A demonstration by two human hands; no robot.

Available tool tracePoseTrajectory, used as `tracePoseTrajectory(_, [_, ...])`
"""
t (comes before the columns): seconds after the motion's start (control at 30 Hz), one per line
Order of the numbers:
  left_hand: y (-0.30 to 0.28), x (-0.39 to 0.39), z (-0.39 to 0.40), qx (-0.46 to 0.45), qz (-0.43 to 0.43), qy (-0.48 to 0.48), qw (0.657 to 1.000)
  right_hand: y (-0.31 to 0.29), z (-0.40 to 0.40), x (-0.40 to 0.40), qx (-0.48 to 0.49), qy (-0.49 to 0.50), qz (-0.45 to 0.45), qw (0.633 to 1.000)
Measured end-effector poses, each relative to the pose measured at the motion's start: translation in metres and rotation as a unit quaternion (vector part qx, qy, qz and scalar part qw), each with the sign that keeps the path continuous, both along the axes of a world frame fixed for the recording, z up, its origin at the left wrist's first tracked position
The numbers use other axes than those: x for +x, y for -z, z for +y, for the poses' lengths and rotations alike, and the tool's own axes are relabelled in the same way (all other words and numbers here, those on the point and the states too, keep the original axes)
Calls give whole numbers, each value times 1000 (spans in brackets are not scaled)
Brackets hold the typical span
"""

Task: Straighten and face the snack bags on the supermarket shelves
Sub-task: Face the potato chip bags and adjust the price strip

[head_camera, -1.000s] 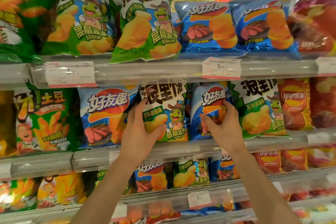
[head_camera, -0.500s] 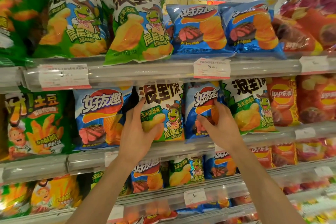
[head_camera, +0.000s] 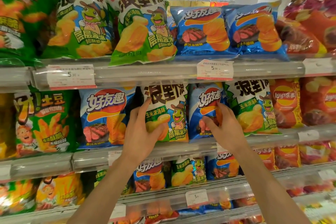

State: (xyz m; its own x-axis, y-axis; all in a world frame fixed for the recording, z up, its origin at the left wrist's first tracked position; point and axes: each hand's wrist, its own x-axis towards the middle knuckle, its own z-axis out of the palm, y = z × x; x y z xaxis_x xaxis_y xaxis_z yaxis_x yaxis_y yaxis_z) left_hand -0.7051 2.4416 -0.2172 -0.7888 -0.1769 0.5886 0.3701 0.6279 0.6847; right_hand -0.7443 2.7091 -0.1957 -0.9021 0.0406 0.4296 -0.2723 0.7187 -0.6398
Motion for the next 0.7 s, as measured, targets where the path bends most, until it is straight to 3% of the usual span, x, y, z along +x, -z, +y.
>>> tracePoseTrajectory(0.37, [-15,-2,5,5,7,23,1000,-4,2,4,24,4,-3,1000])
tracePoseTrajectory(0.53, [-14,-3,7,-51,-27,-16,998,-14,25,5,49,46,74,995])
tracePoseTrajectory(0.7, [-19,-2,23,-111,23,-66,991,-16,52,2,91,132,169,973])
